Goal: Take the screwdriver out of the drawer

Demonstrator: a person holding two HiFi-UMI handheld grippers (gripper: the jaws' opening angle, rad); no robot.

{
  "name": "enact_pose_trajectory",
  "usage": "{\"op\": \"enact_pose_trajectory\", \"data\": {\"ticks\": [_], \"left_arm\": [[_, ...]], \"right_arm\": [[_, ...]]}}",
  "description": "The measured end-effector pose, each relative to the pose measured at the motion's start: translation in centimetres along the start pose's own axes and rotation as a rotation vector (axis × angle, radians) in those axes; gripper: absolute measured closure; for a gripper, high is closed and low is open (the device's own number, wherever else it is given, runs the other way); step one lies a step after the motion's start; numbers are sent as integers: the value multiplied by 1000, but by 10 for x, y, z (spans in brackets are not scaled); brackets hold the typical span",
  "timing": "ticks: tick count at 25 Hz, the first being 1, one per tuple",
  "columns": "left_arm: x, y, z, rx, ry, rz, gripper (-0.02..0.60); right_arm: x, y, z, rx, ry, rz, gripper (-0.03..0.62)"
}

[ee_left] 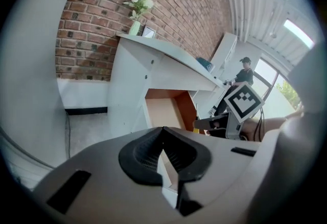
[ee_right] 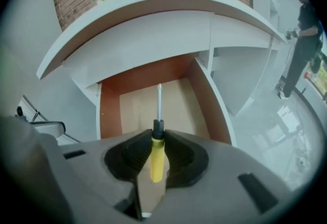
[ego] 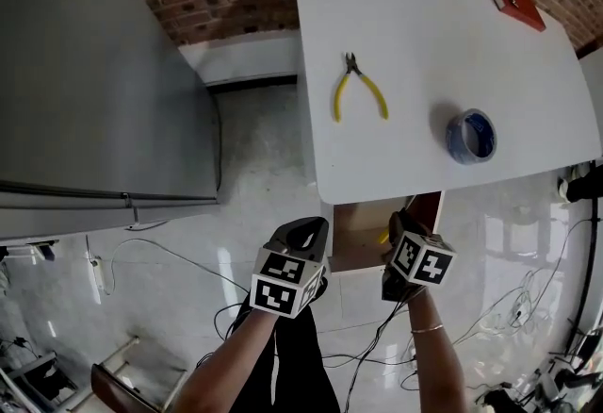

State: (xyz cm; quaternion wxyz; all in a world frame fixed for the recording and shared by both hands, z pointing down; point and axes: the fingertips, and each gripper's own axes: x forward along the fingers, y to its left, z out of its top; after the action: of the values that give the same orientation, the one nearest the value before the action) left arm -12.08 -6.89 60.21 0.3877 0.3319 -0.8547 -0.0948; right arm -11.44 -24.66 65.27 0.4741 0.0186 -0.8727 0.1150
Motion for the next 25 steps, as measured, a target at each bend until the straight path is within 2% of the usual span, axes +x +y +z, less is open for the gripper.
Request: {"op": "enact_pose_trajectory", "data": {"ticks": [10,20,25], "left_arm": [[-7,-27,21,60,9,-42,588],[-24,-52,43,117,10,-71,588],[-33,-67,56,174,12,-98,588]], "right_arm": [[-57,20,22,-5,-111,24,515],[-124,19,33,57,-199,20,516],[-159,21,38,102,-261,25,514]]}}
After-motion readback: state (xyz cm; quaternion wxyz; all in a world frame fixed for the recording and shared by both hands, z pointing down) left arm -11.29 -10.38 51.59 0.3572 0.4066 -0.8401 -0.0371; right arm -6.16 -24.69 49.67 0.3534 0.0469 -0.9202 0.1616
